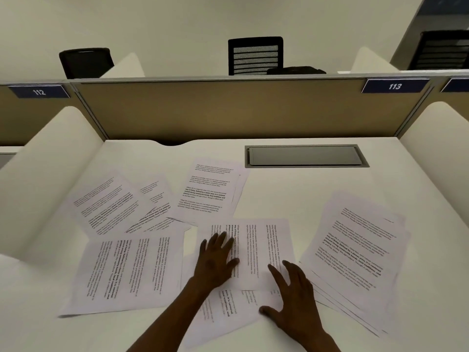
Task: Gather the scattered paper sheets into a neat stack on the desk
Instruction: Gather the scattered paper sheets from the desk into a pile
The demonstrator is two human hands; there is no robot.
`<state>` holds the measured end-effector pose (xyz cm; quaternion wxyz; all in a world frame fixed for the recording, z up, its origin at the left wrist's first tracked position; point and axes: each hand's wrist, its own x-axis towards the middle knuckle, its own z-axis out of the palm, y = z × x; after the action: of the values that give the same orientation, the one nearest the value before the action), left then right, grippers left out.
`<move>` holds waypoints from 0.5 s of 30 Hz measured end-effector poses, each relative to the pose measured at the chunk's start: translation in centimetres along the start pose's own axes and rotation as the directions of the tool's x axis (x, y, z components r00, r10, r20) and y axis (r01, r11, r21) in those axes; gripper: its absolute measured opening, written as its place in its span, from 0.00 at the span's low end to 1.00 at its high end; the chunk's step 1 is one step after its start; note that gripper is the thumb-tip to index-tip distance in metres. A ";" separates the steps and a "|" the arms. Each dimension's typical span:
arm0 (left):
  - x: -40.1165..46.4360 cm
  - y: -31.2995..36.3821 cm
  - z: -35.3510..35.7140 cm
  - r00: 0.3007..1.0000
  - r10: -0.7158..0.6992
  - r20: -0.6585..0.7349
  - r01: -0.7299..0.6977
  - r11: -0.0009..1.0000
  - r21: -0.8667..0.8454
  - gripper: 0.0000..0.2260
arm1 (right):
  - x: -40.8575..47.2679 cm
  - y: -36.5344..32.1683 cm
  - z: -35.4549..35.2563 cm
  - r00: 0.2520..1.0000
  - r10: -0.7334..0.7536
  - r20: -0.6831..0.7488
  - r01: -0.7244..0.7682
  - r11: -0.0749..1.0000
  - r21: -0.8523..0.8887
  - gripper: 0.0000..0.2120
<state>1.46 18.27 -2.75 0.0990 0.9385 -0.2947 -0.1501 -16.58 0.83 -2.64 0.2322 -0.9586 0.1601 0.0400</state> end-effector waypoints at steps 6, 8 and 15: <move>-3.4 1.4 1.3 0.999 0.022 -0.045 -0.020 0.999 0.044 0.36 | 0.5 0.2 0.7 0.996 0.029 -0.080 -0.029 1.000 -0.003 0.46; -4.0 1.5 2.0 0.996 0.022 -0.086 -0.020 0.999 0.026 0.33 | 0.6 0.3 0.6 0.992 0.030 -0.122 -0.029 1.000 0.008 0.45; -2.4 -0.2 1.1 0.964 -0.115 -0.240 0.087 0.989 -0.122 0.25 | -1.2 -0.3 0.9 0.982 -0.114 -0.153 0.118 0.993 0.014 0.38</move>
<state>-0.66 19.66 -3.25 0.1786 0.9568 -0.2232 -0.0536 -17.61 1.83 -3.13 0.2323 -0.9638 0.1216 -0.0486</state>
